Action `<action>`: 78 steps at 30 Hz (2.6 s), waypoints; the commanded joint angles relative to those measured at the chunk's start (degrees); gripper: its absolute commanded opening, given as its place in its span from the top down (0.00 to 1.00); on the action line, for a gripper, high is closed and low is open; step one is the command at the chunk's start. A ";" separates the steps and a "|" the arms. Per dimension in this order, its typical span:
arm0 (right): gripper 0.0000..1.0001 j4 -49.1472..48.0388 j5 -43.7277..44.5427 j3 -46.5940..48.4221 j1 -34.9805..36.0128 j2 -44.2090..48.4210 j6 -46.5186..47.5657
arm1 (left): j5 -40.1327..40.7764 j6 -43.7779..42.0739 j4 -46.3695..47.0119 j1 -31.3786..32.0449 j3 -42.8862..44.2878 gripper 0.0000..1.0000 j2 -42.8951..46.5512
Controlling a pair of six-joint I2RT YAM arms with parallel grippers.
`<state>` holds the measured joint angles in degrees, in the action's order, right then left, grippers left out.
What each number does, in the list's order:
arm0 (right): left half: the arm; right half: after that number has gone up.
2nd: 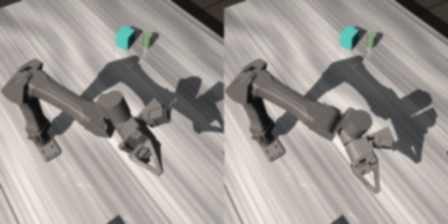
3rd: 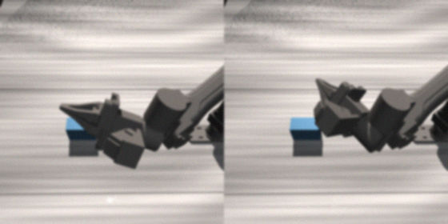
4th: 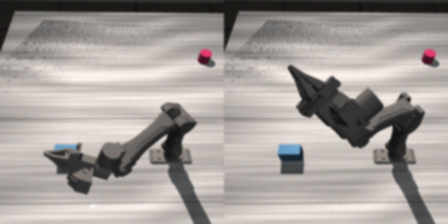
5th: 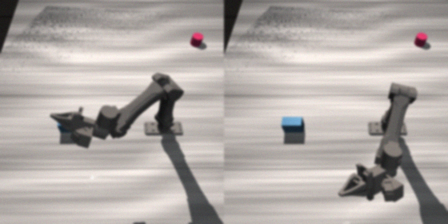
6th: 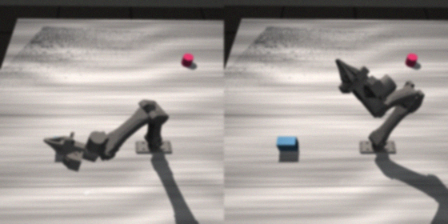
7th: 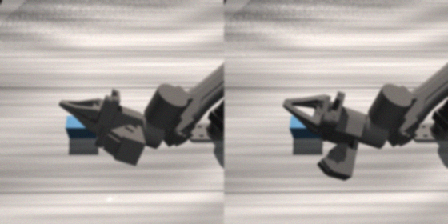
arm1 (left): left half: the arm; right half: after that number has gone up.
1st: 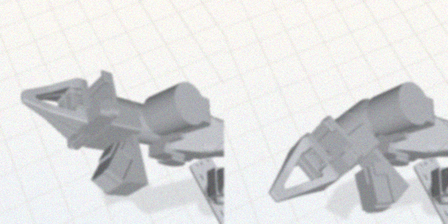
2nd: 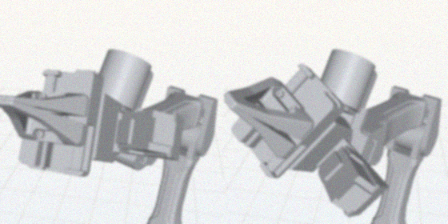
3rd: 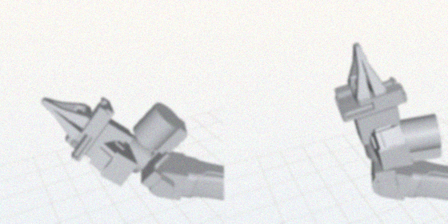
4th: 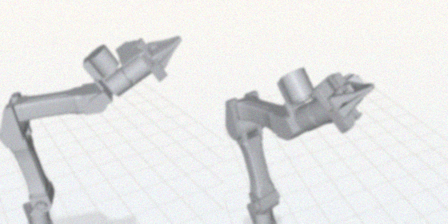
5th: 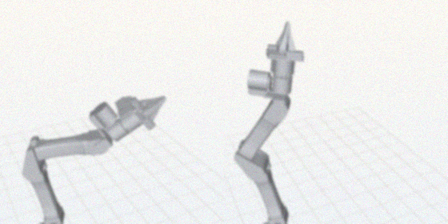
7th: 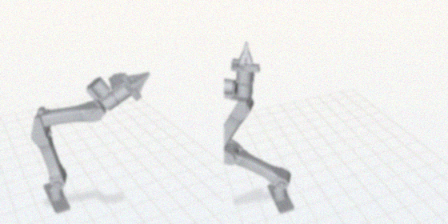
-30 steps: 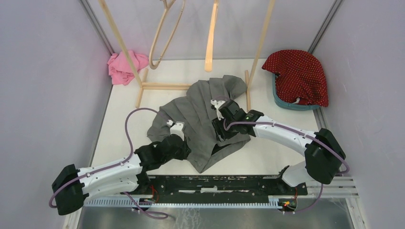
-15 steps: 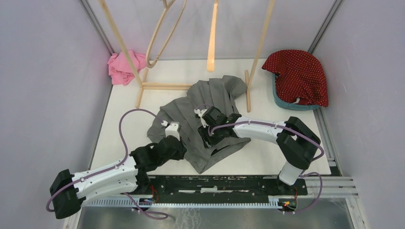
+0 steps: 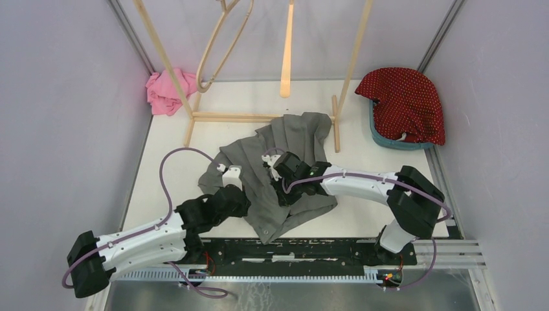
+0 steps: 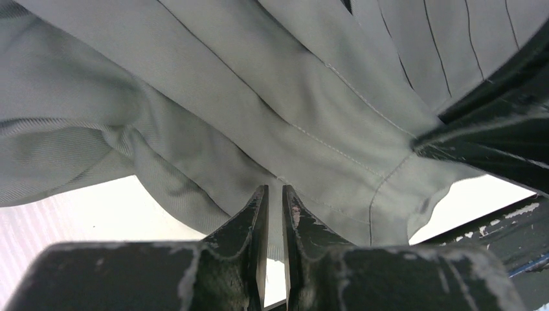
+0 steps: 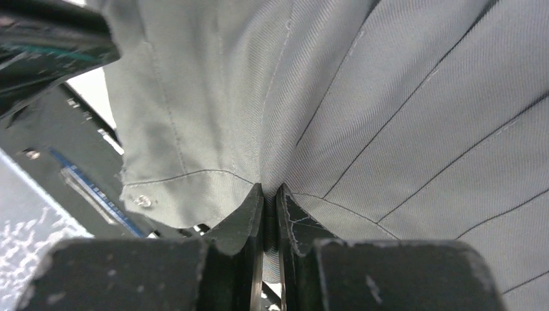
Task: Place the skirt on the hanger
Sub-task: Flatten out the skirt at the center of the board, then pick up the hanger from the clothesline.
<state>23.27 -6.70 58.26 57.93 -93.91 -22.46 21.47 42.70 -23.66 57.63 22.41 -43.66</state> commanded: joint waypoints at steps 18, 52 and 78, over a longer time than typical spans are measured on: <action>0.32 8.60 11.81 -1.13 0.32 25.13 -2.38 | 27.92 -7.61 -4.69 -0.34 27.57 0.03 -2.76; 0.26 19.49 11.94 -6.25 -5.69 43.42 -5.67 | 42.51 -37.52 -15.93 -6.78 77.89 0.01 -23.28; 0.26 16.50 9.15 -8.76 -5.85 43.15 -6.95 | 6.98 -44.35 -18.45 -35.69 101.80 0.01 -48.26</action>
<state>42.52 2.92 49.56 52.36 -50.87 -28.93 36.69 0.45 -40.88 23.11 120.84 -89.06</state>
